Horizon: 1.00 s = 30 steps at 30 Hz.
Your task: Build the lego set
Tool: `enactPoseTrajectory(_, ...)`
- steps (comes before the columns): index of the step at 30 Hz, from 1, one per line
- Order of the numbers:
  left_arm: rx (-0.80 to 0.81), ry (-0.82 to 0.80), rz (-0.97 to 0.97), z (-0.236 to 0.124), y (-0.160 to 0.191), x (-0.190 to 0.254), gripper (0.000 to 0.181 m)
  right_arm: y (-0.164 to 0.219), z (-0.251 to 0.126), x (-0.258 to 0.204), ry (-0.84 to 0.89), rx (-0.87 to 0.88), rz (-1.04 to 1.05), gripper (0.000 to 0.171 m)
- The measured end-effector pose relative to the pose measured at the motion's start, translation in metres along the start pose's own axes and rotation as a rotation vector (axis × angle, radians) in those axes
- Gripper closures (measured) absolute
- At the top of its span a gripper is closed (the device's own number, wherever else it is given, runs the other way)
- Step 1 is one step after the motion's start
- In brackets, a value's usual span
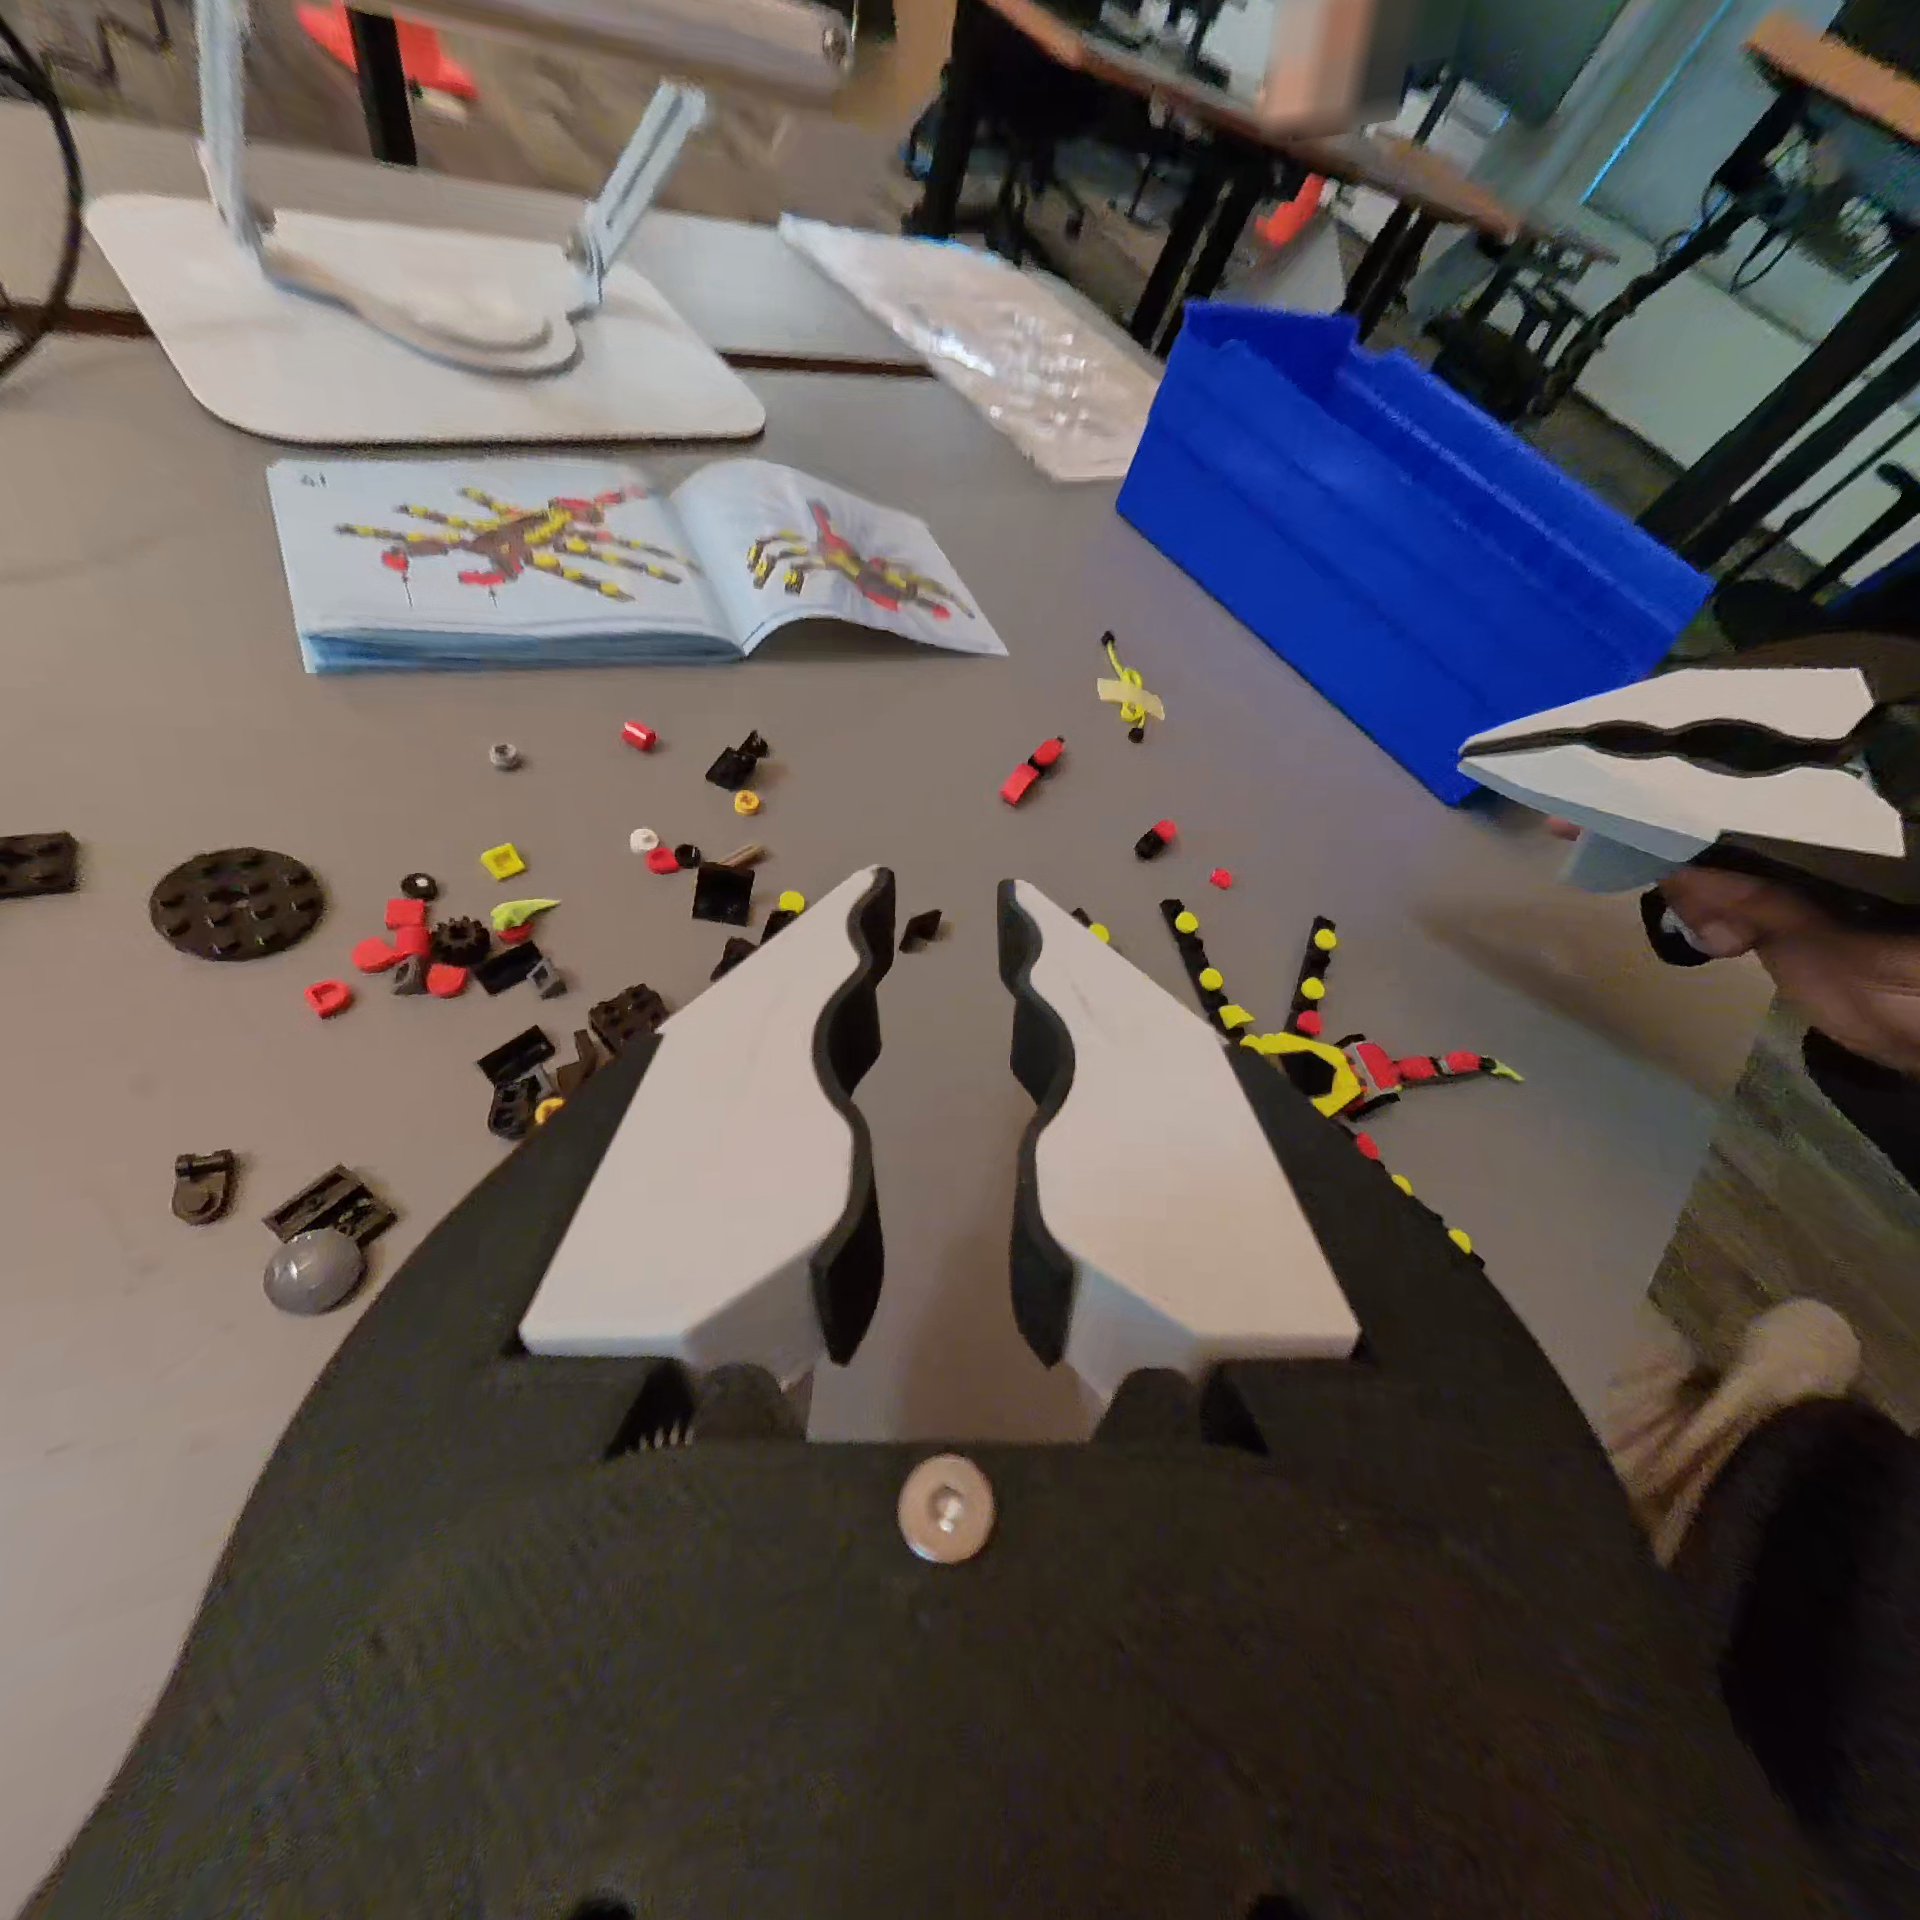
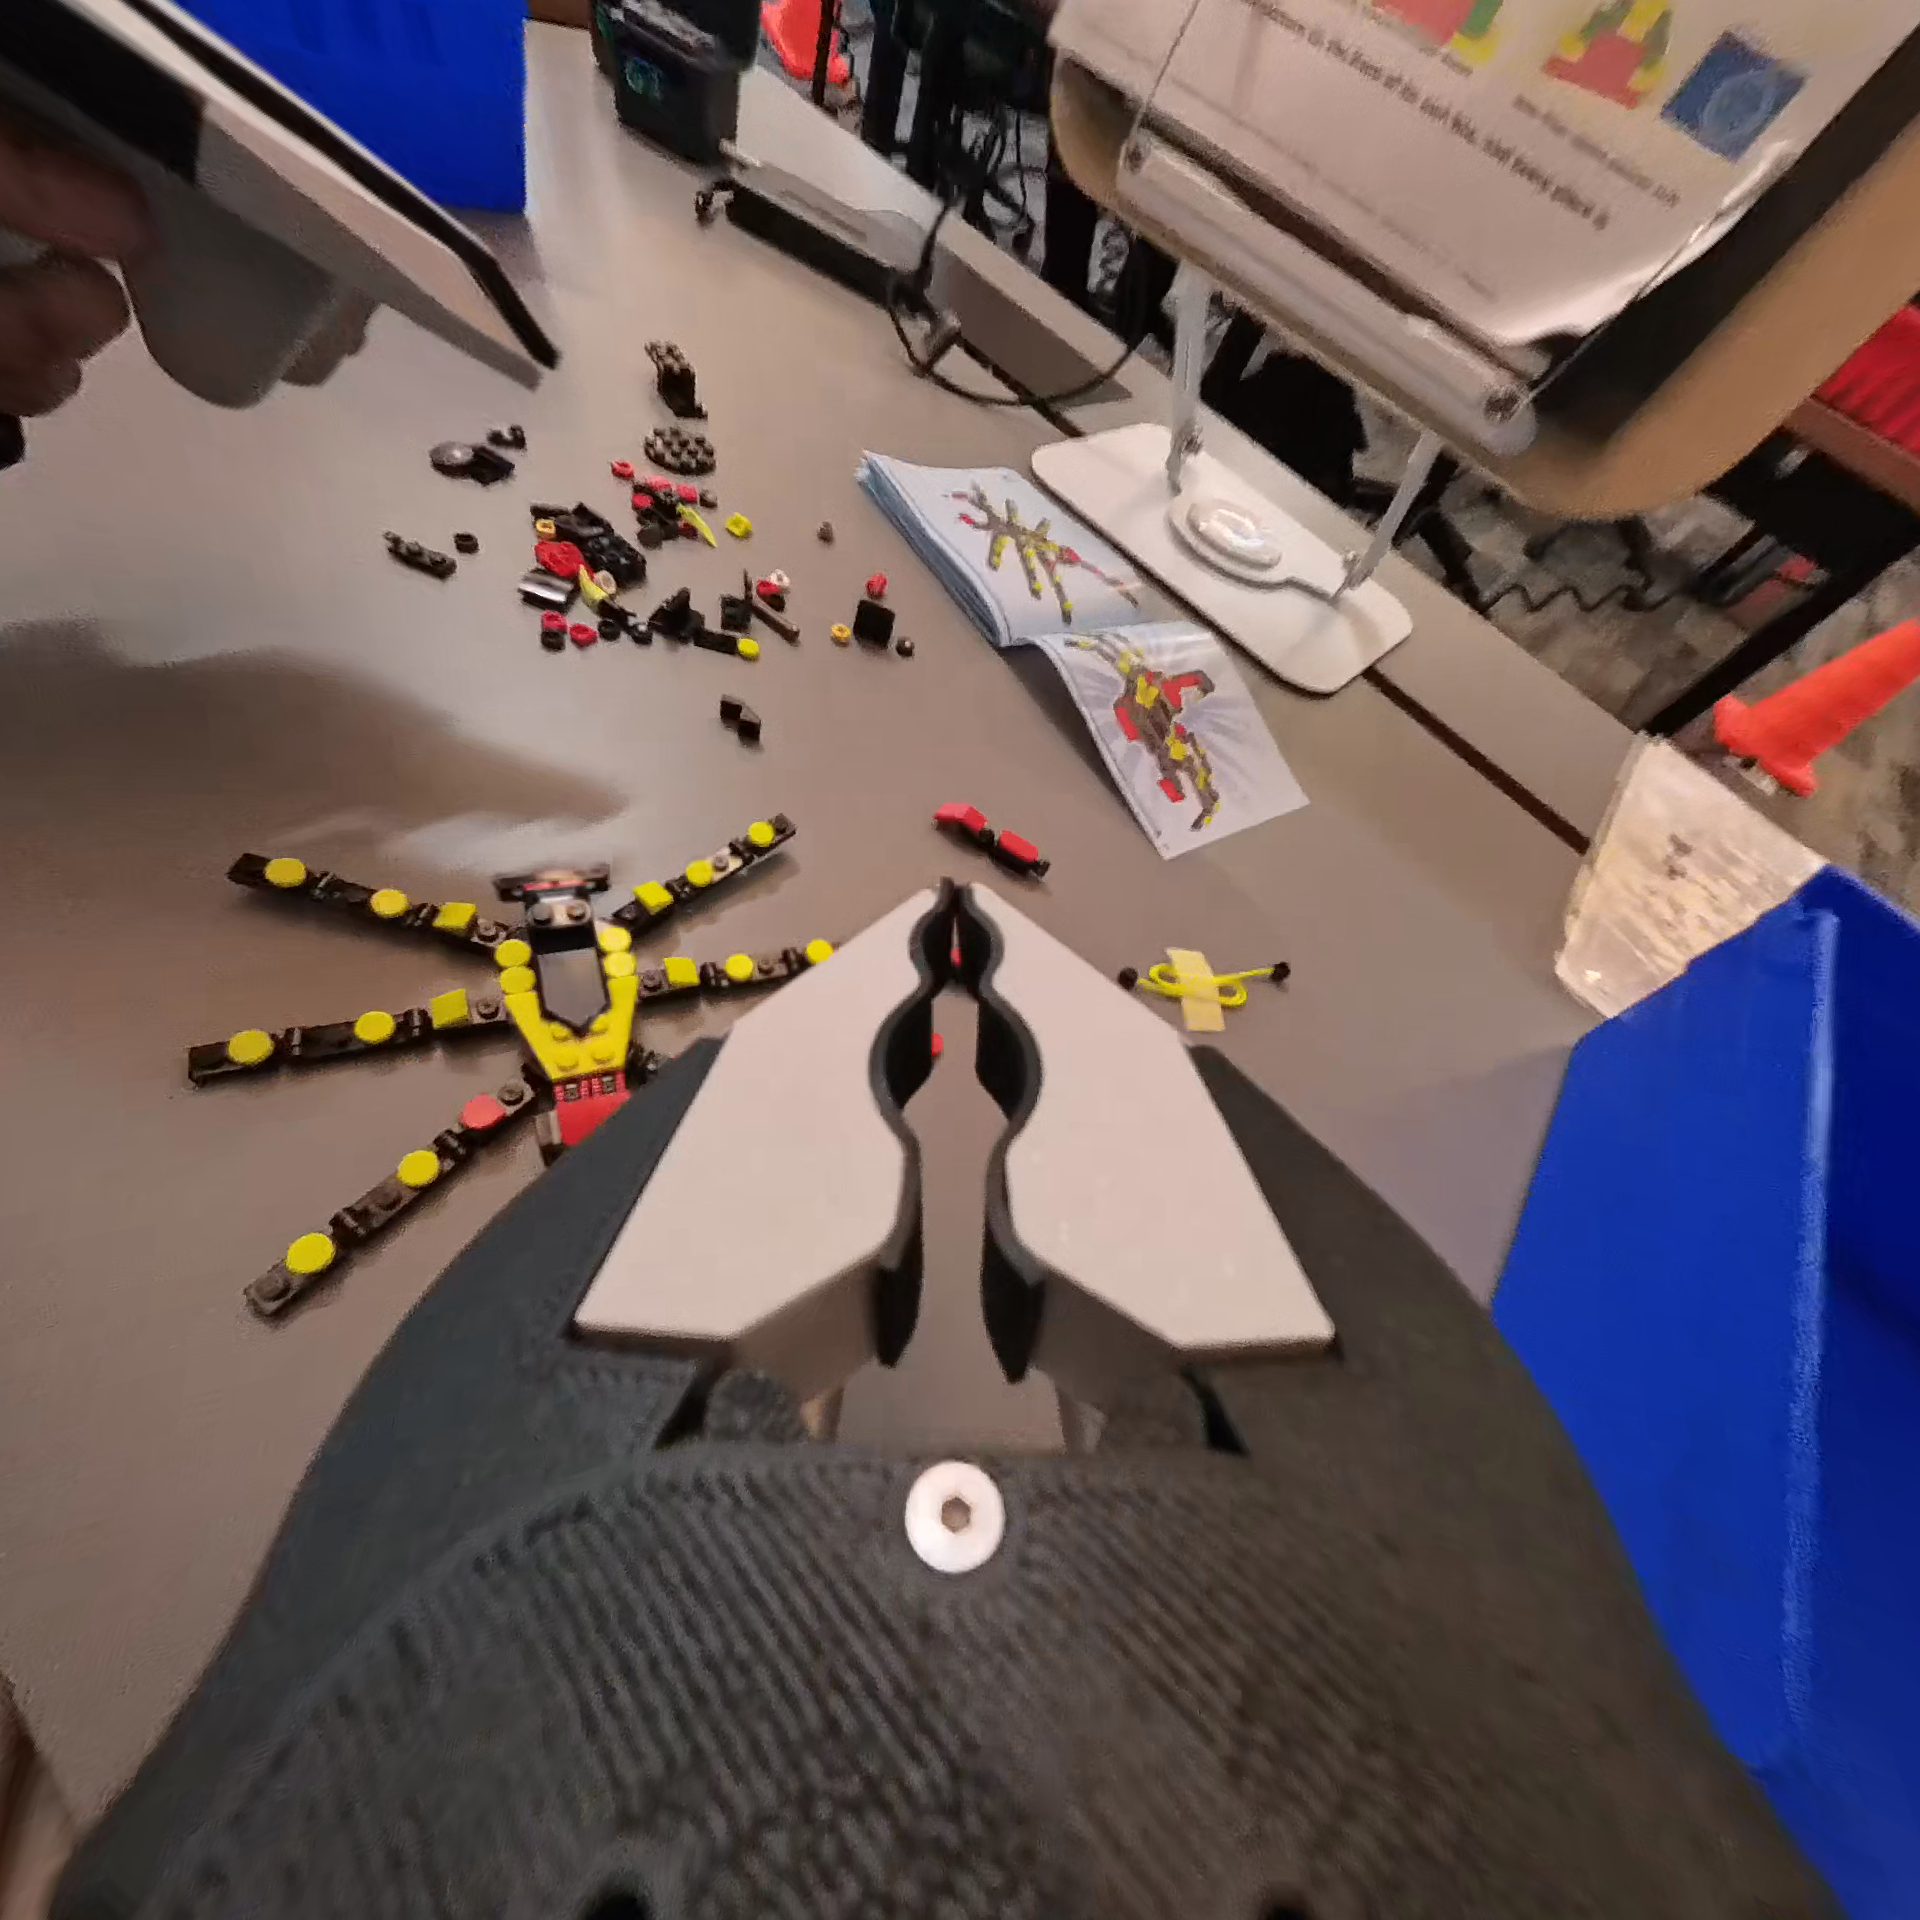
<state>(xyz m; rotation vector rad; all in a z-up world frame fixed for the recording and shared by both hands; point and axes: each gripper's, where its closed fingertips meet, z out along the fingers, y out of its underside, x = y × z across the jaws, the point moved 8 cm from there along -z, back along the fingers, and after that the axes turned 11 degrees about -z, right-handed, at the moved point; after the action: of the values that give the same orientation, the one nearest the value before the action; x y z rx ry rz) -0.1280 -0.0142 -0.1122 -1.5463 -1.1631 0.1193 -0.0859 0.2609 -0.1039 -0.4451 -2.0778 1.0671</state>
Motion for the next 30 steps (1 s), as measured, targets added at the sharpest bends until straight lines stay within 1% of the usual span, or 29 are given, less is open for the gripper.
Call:
enactPoseTrajectory(1, 0.017, 0.004, 0.002, -0.002, 0.001, 0.001, 0.164, -0.002, -0.003, 0.001, 0.015, 0.016, -0.009, 0.171)
enactPoseTrajectory(3, -0.009, 0.010, 0.017, -0.004, 0.007, 0.004, 0.162, -0.003, -0.006, 0.004, 0.020, 0.050, 0.026, 0.171)
enactPoseTrajectory(5, -0.004, -0.010, 0.066, -0.003, 0.008, 0.005, 0.160, -0.002, -0.007, 0.011, 0.012, 0.093, 0.040, 0.171)
enactPoseTrajectory(6, 0.030, 0.005, 0.091, 0.000, 0.004, 0.009, 0.156, 0.002, -0.004, 0.019, 0.046, 0.109, 0.054, 0.171)
enactPoseTrajectory(7, 0.041, 0.012, 0.143, 0.003, 0.000, 0.011, 0.149, 0.004, 0.000, 0.025, 0.041, 0.140, 0.098, 0.171)
enactPoseTrajectory(8, 0.007, -0.036, 0.190, 0.004, 0.000, 0.008, 0.141, 0.005, 0.003, 0.028, 0.002, 0.151, 0.152, 0.165)
enactPoseTrajectory(9, -0.024, -0.071, 0.223, 0.000, 0.002, 0.006, 0.133, 0.003, 0.004, 0.029, -0.044, 0.145, 0.192, 0.152)
enactPoseTrajectory(10, -0.014, -0.084, 0.233, -0.009, 0.007, 0.005, 0.130, 0.000, 0.003, 0.027, -0.073, 0.155, 0.210, 0.141)
enactPoseTrajectory(11, 0.014, -0.083, 0.217, -0.020, 0.013, 0.006, 0.128, -0.003, 0.002, 0.025, -0.064, 0.185, 0.207, 0.134)
enactPoseTrajectory(12, 0.039, -0.066, 0.209, -0.030, 0.018, 0.008, 0.113, -0.006, 0.002, 0.023, -0.027, 0.217, 0.178, 0.123)
enactPoseTrajectory(13, 0.058, -0.079, 0.223, -0.039, 0.021, 0.007, 0.102, -0.007, 0.003, 0.021, 0.013, 0.232, 0.134, 0.107)
enactPoseTrajectory(14, 0.080, -0.112, 0.254, -0.045, 0.023, 0.003, 0.092, -0.008, 0.005, 0.019, 0.041, 0.233, 0.094, 0.087)
enactPoseTrajectory(15, 0.106, -0.159, 0.282, -0.049, 0.023, -0.002, 0.071, -0.009, 0.009, 0.016, 0.052, 0.225, 0.083, 0.067)
enactPoseTrajectory(16, 0.107, -0.218, 0.308, -0.052, 0.023, -0.011, 0.049, -0.011, 0.014, 0.013, 0.037, 0.202, 0.097, 0.054)
enactPoseTrajectory(17, 0.072, -0.293, 0.329, -0.054, 0.024, -0.021, 0.031, -0.014, 0.019, 0.010, 0.010, 0.181, 0.125, 0.053)
enactPoseTrajectory(18, 0.040, -0.374, 0.337, -0.058, 0.025, -0.033, 0.022, -0.017, 0.023, 0.007, -0.015, 0.177, 0.148, 0.056)
enactPoseTrajectory(20, 0.033, -0.498, 0.348, -0.068, 0.024, -0.053, 0.022, -0.016, 0.029, 0.001, -0.025, 0.169, 0.161, 0.055)
enactPoseTrajectory(23, 0.050, -0.510, 0.292, -0.083, 0.020, -0.067, 0.023, -0.010, 0.029, 0.000, -0.035, 0.150, 0.155, 0.051)
enactPoseTrajectory(24, 0.061, -0.493, 0.260, -0.088, 0.019, -0.069, 0.025, -0.008, 0.026, 0.000, -0.073, 0.164, 0.154, 0.046)
enactPoseTrajectory(25, 0.070, -0.474, 0.241, -0.092, 0.018, -0.072, 0.033, -0.006, 0.024, 0.001, -0.105, 0.180, 0.149, 0.044)
enactPoseTrajectory(26, 0.079, -0.465, 0.239, -0.095, 0.016, -0.074, 0.051, -0.004, 0.022, 0.006, -0.095, 0.191, 0.152, 0.068)
enactPoseTrajectory(27, 0.084, -0.458, 0.246, -0.097, 0.015, -0.077, 0.078, -0.002, 0.021, 0.010, -0.111, 0.210, 0.135, 0.108)
enactPoseTrajectory(28, 0.083, -0.425, 0.271, -0.099, 0.013, -0.077, 0.118, -0.001, 0.021, 0.014, -0.138, 0.233, 0.109, 0.149)
enactPoseTrajectory(29, 0.091, -0.358, 0.318, -0.098, 0.011, -0.075, 0.163, 0.000, 0.023, 0.019, -0.155, 0.253, 0.087, 0.171)
enactPoseTrajectory(30, 0.116, -0.309, 0.349, -0.095, 0.006, -0.073, 0.181, 0.001, 0.028, 0.026, -0.161, 0.269, 0.078, 0.166)
